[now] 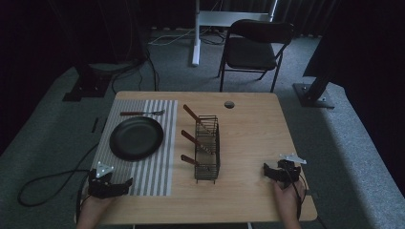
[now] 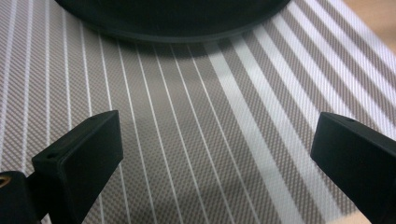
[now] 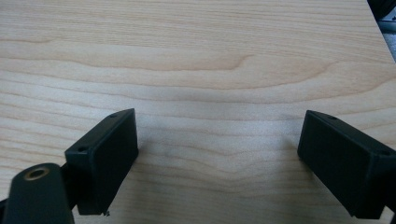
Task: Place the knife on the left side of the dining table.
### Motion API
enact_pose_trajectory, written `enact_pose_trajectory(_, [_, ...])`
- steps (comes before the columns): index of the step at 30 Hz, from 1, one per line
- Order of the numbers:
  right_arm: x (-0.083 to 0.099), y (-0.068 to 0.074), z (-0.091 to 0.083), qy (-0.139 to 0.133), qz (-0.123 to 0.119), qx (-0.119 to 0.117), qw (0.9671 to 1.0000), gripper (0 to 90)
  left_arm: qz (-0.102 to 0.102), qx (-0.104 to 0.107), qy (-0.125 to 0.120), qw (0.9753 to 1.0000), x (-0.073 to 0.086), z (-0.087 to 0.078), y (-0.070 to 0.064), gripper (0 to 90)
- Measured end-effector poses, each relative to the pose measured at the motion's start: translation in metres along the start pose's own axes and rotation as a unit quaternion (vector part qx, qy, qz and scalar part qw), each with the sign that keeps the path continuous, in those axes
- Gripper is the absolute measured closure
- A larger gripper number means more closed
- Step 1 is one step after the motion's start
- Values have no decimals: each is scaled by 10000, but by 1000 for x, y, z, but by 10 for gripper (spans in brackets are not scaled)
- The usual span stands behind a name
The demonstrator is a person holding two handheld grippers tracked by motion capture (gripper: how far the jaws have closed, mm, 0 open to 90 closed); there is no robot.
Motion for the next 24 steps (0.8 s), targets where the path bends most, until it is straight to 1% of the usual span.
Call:
enact_pose_trajectory(1, [0, 0, 0, 0, -1, 0, 10000, 112, -1, 40, -29, 10000, -3, 1, -1, 30])
enact_pose_trajectory(2, [0, 0, 0, 0, 0, 0, 10000, 112, 25, 27, -47, 10000, -6, 1, -2, 30])
enact_pose_trajectory(3, [0, 0, 0, 0, 0, 1, 10000, 112, 47, 106, -49, 9999, -9, 1, -5, 30])
enact_pose_trajectory(4, [0, 0, 0, 0, 0, 1, 10000, 112, 47, 106, -49, 9999, -9, 1, -5, 30])
enact_pose_trajectory(6, [0, 0, 0, 0, 0, 0, 10000, 112, 133, 185, -92, 9997, -16, 2, -9, 30])
enact_pose_trajectory(8, [0, 0, 0, 0, -1, 0, 10000, 113, 149, 177, -119, 9997, -19, 2, -10, 30])
enact_pose_trajectory(9, [0, 0, 0, -1, 0, 0, 10000, 112, 159, 260, -135, 9994, -23, 3, -13, 30])
enact_pose_trajectory(10, [0, 0, 0, -1, 0, 0, 10000, 113, 166, 264, -209, 9993, -27, 3, -15, 30])
enact_pose_trajectory(11, [0, 0, 0, -1, 0, 0, 10000, 113, 190, 335, -215, 9990, -30, 3, -17, 30])
enact_pose_trajectory(13, [0, 0, 0, -1, -1, 0, 10000, 113, 215, 395, -271, 9986, -35, 4, -20, 30])
enact_pose_trajectory(14, [0, 0, 0, -1, -1, 0, 10000, 113, 215, 395, -271, 9986, -35, 4, -20, 30])
enact_pose_trajectory(16, [0, 0, 0, -1, -1, 1, 10000, 113, 340, 524, -293, 9976, -42, 6, -26, 30])
enact_pose_trajectory(17, [0, 0, 0, -1, 0, 0, 10000, 113, 363, 572, -313, 9972, -44, 6, -28, 30])
enact_pose_trajectory(20, [0, 0, 0, -1, -1, 1, 10000, 113, 405, 618, -336, 9967, -48, 7, -31, 31])
enact_pose_trajectory(21, [0, 0, 0, -1, 0, 1, 10000, 113, 452, 606, -394, 9964, -52, 8, -33, 31])
enact_pose_trajectory(22, [0, 0, 0, -1, 0, 1, 10000, 113, 463, 657, -397, 9960, -54, 8, -35, 32])
enact_pose_trajectory(24, [0, 0, 0, -1, 0, 1, 10000, 113, 457, 661, -452, 9957, -58, 9, -37, 40])
Point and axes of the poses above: each handheld gripper's, and its own axes: z roughly forward along the jaws, x roughly out of its underside, y roughly to its left, the point moved 5 cm from there along z, roughly forward along the jaws, and after that the axes turned 13 degrees about -y, right-handed, at the moved point
